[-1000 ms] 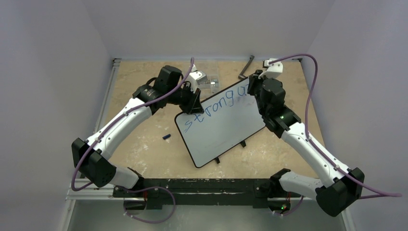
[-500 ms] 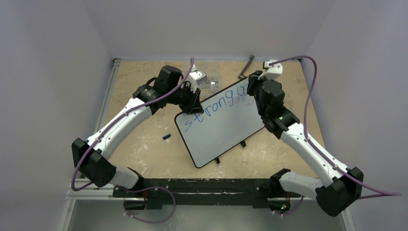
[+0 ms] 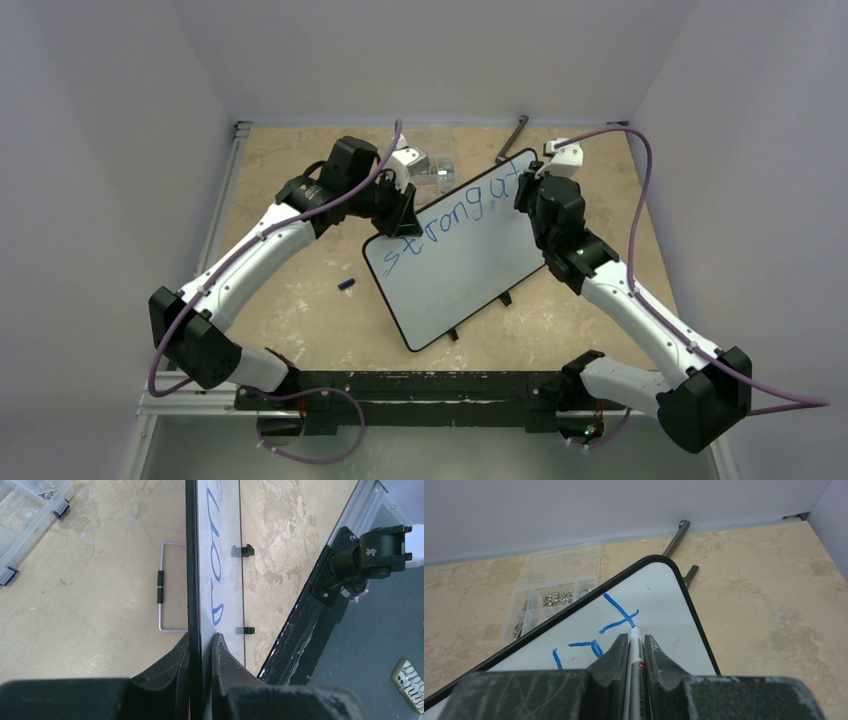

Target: Write a sentence on the whiteboard

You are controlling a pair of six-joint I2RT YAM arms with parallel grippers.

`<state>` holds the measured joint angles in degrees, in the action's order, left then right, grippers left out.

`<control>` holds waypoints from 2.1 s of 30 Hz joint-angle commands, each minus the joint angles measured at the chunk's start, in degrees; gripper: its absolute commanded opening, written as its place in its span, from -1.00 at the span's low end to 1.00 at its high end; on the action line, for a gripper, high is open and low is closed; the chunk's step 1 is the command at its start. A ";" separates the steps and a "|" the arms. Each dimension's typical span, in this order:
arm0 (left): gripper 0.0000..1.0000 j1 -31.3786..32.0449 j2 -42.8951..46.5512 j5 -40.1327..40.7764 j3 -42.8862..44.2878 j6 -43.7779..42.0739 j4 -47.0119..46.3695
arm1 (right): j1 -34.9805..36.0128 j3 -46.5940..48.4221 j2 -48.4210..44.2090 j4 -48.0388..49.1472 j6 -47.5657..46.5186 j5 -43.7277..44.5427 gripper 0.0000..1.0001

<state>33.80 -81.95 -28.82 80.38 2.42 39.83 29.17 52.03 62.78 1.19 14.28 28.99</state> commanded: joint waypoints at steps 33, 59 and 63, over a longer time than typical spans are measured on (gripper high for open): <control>-1.00 1.02 -0.02 6.06 -0.31 -9.20 0.53 | -1.28 -0.66 -0.67 -1.54 -1.33 2.14 -1.00; -1.00 1.60 1.45 7.56 -0.27 -9.23 0.98 | -1.31 2.00 -10.62 -8.10 1.32 -1.51 -1.00; -1.00 2.05 2.60 7.88 -1.41 -9.66 -0.17 | -1.31 0.06 -14.33 -9.92 3.98 -7.53 -1.00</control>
<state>35.14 -81.01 -28.36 80.34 1.89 39.70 27.90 52.18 52.01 -6.90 14.81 27.31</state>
